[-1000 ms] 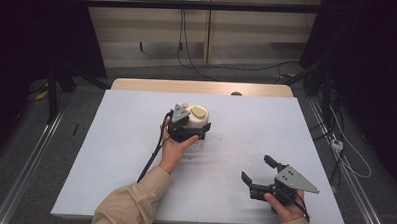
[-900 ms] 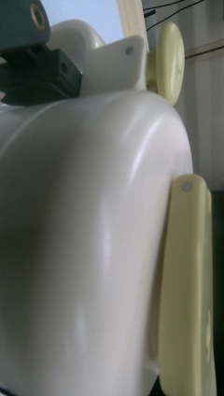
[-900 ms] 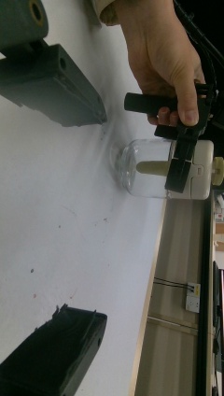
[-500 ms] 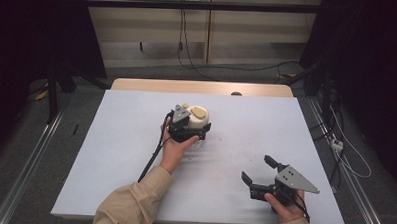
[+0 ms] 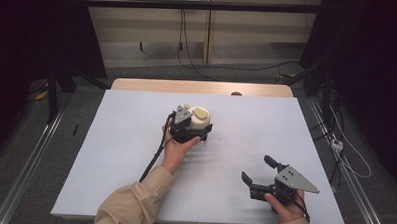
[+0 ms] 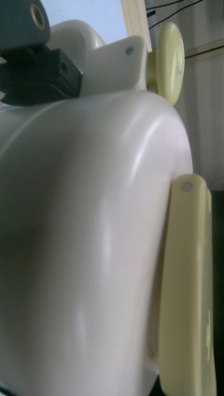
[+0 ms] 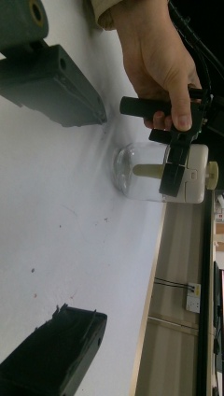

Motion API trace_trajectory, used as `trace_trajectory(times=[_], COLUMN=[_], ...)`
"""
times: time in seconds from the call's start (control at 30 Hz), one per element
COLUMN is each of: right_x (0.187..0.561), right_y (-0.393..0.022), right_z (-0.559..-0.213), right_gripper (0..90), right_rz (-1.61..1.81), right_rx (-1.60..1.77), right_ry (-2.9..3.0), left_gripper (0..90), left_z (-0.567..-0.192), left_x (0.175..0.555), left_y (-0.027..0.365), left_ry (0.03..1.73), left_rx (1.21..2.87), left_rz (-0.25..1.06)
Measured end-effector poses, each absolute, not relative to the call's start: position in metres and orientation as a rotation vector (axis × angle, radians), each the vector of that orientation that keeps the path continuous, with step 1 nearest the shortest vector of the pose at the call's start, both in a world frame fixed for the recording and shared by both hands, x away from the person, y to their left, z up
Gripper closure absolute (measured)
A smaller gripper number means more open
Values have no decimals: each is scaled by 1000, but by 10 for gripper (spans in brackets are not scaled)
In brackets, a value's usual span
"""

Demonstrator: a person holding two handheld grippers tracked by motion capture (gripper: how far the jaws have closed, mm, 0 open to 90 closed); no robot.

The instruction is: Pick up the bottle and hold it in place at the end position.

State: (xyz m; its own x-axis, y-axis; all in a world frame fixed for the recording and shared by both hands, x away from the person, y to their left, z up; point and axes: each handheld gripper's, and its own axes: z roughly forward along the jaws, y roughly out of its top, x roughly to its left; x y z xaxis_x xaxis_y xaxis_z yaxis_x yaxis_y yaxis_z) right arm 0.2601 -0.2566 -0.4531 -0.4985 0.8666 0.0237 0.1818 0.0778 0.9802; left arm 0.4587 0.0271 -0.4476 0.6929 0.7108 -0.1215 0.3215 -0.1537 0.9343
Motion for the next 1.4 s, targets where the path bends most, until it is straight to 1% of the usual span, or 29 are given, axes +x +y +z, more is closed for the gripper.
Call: trace_trajectory(times=[0.2, 0.57, 0.67, 0.8, 0.97, 1.4], right_x=[260, 260, 260, 260, 261, 265], right_y=[-256, -257, -257, -256, -254, -252], right_z=[-453, -453, -454, -454, -454, -457], right_gripper=[45, 45, 45, 44, 43, 45], right_rz=[1462, 1462, 1461, 1454, 1445, 1424], right_rx=[1042, 1042, 1043, 1043, 1042, 1066], right_ry=[1760, 1761, 1766, 1773, 1781, 1798], left_gripper=[65, 66, 65, 64, 63, 62], left_z=[-449, -451, -451, -452, -457, -458], left_x=[458, 455, 454, 452, 451, 450], left_y=[25, 18, 18, 20, 27, 27], left_ry=[830, 781, 790, 746, 766, 758], left_rx=[1746, 1754, 1754, 1773, 1738, 1730], left_rz=[413, 457, 451, 470, 434, 439])
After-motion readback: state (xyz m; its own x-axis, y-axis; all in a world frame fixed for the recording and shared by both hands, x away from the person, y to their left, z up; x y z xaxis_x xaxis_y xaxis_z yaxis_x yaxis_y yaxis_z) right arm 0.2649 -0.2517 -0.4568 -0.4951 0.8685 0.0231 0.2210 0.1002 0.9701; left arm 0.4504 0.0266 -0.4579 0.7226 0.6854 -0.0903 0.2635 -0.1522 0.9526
